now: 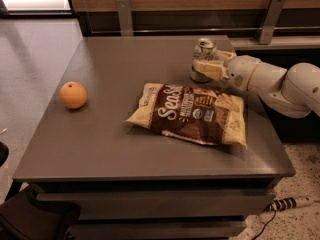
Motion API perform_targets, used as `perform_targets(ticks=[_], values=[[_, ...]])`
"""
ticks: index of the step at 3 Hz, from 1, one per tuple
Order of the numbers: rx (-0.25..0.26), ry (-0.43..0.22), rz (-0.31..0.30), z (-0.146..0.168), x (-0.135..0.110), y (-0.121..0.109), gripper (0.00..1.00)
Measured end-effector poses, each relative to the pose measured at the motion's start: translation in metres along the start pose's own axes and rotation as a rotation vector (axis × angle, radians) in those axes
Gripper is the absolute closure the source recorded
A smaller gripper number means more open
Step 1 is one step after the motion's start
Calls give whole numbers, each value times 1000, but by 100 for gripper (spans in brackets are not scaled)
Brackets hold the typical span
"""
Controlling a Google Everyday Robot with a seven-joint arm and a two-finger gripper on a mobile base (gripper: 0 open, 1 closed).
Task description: Knock 7up can over
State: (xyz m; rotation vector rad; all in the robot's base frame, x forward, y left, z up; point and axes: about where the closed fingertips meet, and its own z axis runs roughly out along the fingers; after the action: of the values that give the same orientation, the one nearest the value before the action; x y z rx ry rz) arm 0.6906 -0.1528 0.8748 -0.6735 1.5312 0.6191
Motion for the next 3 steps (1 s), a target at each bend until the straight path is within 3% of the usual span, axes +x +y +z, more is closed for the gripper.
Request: perform_targets(ticks=[1, 3], values=[[-3, 8, -5, 2, -3, 0, 100], [3, 87, -44, -6, -18, -8, 100]])
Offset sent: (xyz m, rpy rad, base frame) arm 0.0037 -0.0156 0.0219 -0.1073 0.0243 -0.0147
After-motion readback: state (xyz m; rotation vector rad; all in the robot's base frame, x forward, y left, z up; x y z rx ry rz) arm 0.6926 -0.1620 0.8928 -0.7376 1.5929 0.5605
